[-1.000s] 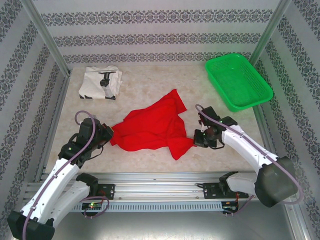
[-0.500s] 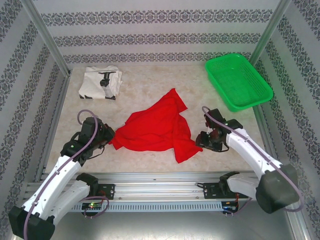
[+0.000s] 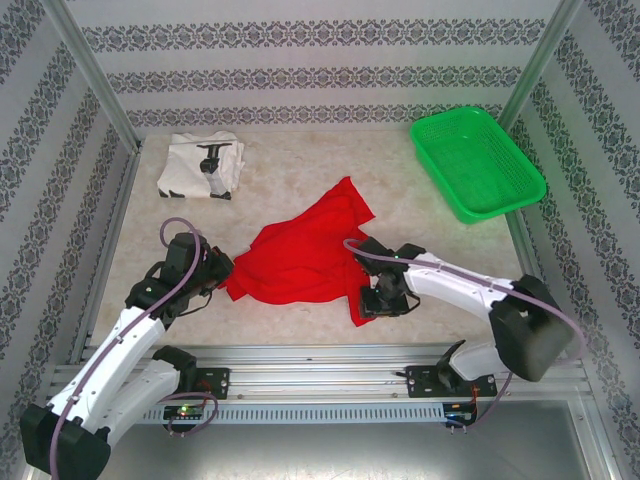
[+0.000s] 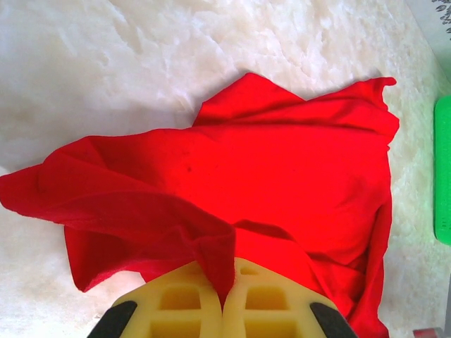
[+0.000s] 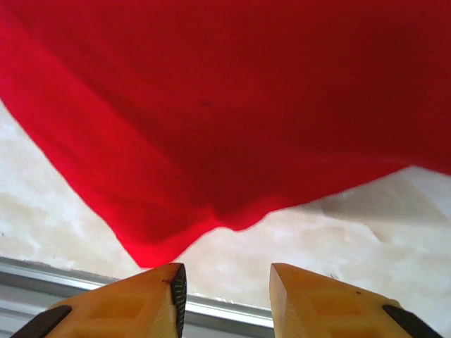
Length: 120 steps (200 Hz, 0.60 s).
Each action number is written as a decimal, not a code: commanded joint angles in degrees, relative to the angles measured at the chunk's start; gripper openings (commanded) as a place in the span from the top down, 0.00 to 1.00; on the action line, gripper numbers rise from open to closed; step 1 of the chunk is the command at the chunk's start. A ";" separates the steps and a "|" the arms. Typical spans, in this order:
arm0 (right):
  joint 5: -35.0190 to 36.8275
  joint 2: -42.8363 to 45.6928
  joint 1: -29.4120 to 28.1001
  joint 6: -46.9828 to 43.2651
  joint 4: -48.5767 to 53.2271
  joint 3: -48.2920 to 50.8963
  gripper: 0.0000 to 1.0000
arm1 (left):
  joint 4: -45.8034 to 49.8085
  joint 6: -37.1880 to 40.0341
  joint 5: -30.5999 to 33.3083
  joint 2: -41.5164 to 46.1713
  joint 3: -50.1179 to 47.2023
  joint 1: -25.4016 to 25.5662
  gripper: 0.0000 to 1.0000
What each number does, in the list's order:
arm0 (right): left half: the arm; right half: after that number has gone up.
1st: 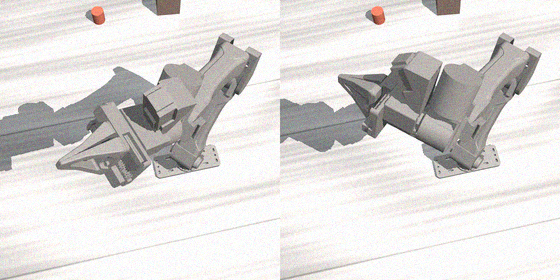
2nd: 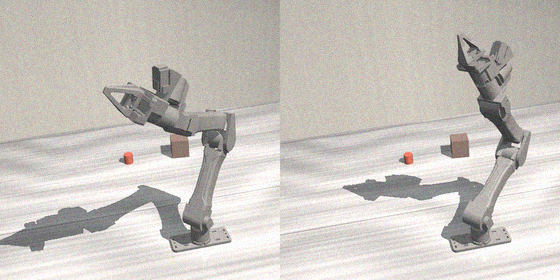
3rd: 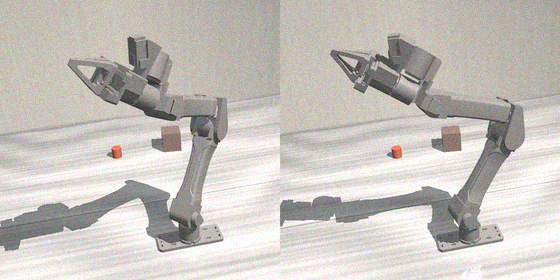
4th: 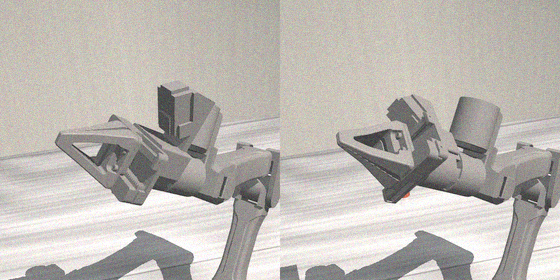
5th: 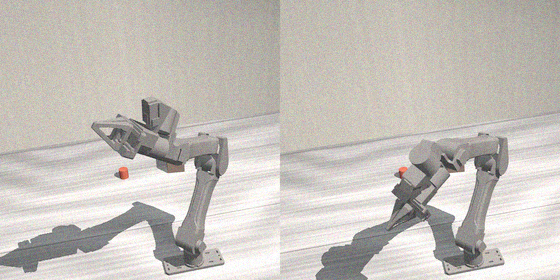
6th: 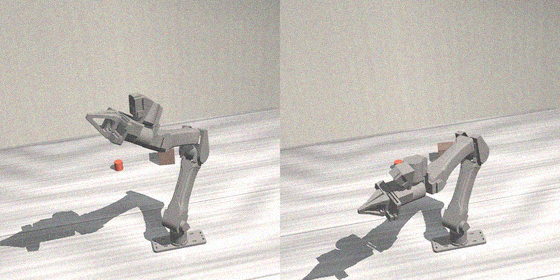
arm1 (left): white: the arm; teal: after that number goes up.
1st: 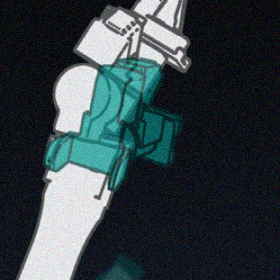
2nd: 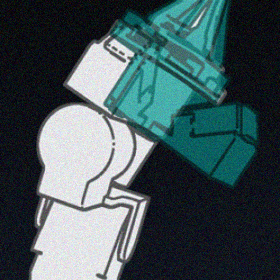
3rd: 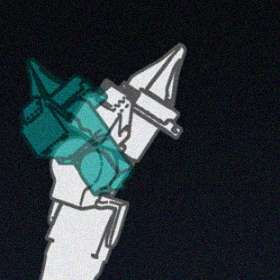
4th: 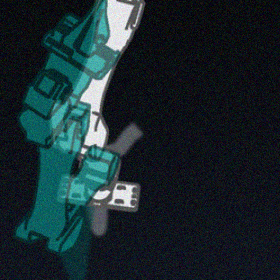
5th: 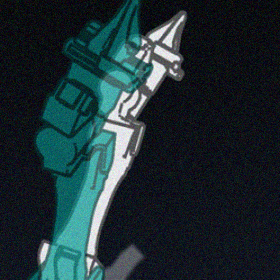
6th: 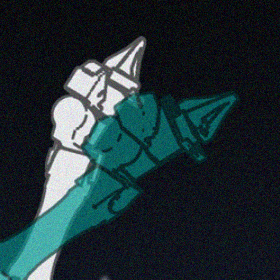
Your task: Fold and stack the t-shirts
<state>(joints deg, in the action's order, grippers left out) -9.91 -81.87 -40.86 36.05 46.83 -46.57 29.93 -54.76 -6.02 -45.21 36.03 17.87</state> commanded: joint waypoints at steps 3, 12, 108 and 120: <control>2.80 -3.05 -0.89 -0.19 -1.55 -2.18 0.64 | -1.99 1.15 -0.48 0.83 -1.06 -0.69 1.00; 3.50 -4.00 -0.94 -0.15 -1.41 -2.68 0.65 | -1.83 1.13 -0.53 0.90 -1.07 -0.72 1.00; 6.04 -6.65 -2.91 1.80 -0.69 -1.64 0.77 | -1.76 0.89 0.04 1.00 -1.56 -0.73 1.00; 6.28 -6.38 -2.91 2.08 -0.69 -1.49 0.81 | -1.78 0.89 0.13 1.00 -1.65 -0.73 1.00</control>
<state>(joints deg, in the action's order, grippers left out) -5.76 -88.62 -43.29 36.56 45.17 -48.95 29.91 -54.63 -6.02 -44.91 35.33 17.87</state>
